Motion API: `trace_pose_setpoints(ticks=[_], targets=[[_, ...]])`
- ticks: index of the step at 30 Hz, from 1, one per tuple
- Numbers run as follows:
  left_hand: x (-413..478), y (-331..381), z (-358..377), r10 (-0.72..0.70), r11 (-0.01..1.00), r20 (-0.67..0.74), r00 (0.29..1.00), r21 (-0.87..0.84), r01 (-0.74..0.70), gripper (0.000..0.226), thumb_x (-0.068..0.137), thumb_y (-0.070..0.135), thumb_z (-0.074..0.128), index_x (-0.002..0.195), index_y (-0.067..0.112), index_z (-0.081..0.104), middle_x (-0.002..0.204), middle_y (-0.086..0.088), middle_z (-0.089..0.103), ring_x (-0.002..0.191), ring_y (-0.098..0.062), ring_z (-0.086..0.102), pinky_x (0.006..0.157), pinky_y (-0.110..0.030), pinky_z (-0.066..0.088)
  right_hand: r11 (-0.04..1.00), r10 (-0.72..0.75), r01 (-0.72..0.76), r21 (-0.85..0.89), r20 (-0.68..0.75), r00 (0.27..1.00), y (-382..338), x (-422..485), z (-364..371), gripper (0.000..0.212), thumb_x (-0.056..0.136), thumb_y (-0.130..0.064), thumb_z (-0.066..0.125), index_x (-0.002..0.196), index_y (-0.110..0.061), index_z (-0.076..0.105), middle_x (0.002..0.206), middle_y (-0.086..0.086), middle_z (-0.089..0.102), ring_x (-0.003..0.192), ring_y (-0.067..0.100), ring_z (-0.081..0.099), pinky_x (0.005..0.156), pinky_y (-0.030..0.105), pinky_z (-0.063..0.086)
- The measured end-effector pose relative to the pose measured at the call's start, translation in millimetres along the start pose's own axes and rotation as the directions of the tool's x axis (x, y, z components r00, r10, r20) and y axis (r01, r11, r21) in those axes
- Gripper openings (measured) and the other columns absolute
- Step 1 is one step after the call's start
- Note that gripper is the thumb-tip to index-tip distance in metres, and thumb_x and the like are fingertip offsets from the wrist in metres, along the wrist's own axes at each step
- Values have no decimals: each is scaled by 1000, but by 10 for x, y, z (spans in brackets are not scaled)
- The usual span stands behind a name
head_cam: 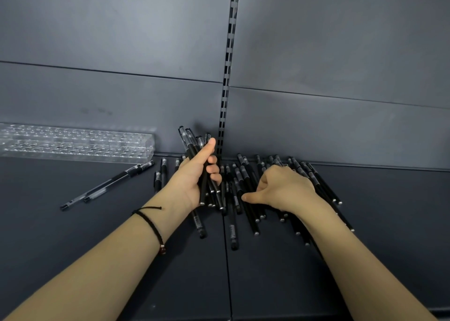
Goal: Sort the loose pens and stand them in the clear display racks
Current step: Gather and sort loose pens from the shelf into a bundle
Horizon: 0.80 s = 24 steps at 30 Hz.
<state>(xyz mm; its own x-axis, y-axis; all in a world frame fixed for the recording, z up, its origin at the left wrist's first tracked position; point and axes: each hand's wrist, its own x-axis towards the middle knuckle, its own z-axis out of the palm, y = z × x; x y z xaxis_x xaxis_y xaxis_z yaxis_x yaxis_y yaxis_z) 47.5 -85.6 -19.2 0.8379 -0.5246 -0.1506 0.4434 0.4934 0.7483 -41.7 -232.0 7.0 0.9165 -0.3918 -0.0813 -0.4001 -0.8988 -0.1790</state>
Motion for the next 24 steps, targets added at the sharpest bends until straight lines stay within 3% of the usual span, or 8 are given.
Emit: trace_pose_setpoints(ticks=[2, 5, 8, 12, 14, 17, 20, 24], targets=[[-4, -6, 3, -11, 1000, -1, 1000, -5, 11, 22, 82, 35, 72, 84, 20, 56, 55, 9, 45, 41, -3, 37, 36, -16, 35, 999, 7, -8, -33, -21, 1000, -12, 4, 9, 33, 79, -53, 67, 75, -20, 63, 76, -7, 65, 73, 14, 63, 64, 27, 46], [-21, -4, 20, -26, 1000, -4, 1000, 7, 26, 21, 84, 31, 72, 80, 19, 56, 56, 8, 47, 41, -4, 39, 37, -16, 35, 999, 2, -5, -39, -71, 997, -17, 6, 34, 43, 79, -39, 68, 55, -20, 38, 57, -4, 44, 57, 19, 47, 55, 24, 35], [-47, -2, 36, -50, 999, 0, 999, 11, 50, 16, 91, 20, 66, 79, 16, 57, 61, 4, 50, 46, -6, 42, 40, -16, 39, 998, -14, 20, 64, -86, 996, 90, 65, 38, 34, 82, -26, 66, 55, -18, 47, 58, -5, 59, 57, 17, 52, 57, 27, 42], [-55, -22, 23, -90, 996, -35, 995, 24, 91, 18, 92, 16, 63, 75, 11, 62, 64, 1, 56, 50, -9, 49, 46, -19, 45, 933, -27, 73, 352, -134, 991, 236, 86, -8, 53, 88, -29, 67, 47, -17, 34, 55, -7, 69, 46, 6, 46, 54, 26, 39], [-49, -30, 16, -93, 995, -39, 995, 22, 93, 16, 93, 16, 63, 79, 8, 67, 68, -1, 61, 52, -10, 56, 48, -20, 50, 893, -30, 108, 438, -181, 983, 261, 55, -41, 47, 91, -30, 65, 52, -8, 50, 51, -10, 66, 43, 4, 41, 50, 23, 35], [-47, -48, 38, -88, 996, -36, 995, -17, 88, 16, 92, 13, 63, 103, 2, 69, 76, -3, 71, 60, -11, 67, 54, -21, 56, 763, -58, 182, 620, -214, 975, 194, -5, -61, 37, 92, -30, 64, 73, 1, 71, 50, -10, 65, 46, -2, 50, 52, 16, 35], [-55, -68, 61, -66, 997, 7, 998, -40, 66, 29, 94, 10, 60, 121, 0, 63, 94, -7, 75, 74, -14, 73, 63, -25, 60, 608, -145, 198, 769, -138, 980, 86, -53, -47, 25, 92, -34, 63, 84, -13, 75, 66, -2, 71, 50, 0, 49, 55, 16, 36], [-93, -85, 81, -59, 995, 91, 994, 90, 51, 34, 98, 19, 54, 126, 2, 63, 113, -10, 72, 94, -19, 71, 78, -32, 60, 591, -244, 133, 796, 19, 970, 12, -68, 17, 26, 92, -36, 62, 87, -13, 74, 62, 1, 68, 44, 0, 48, 39, 13, 30]])
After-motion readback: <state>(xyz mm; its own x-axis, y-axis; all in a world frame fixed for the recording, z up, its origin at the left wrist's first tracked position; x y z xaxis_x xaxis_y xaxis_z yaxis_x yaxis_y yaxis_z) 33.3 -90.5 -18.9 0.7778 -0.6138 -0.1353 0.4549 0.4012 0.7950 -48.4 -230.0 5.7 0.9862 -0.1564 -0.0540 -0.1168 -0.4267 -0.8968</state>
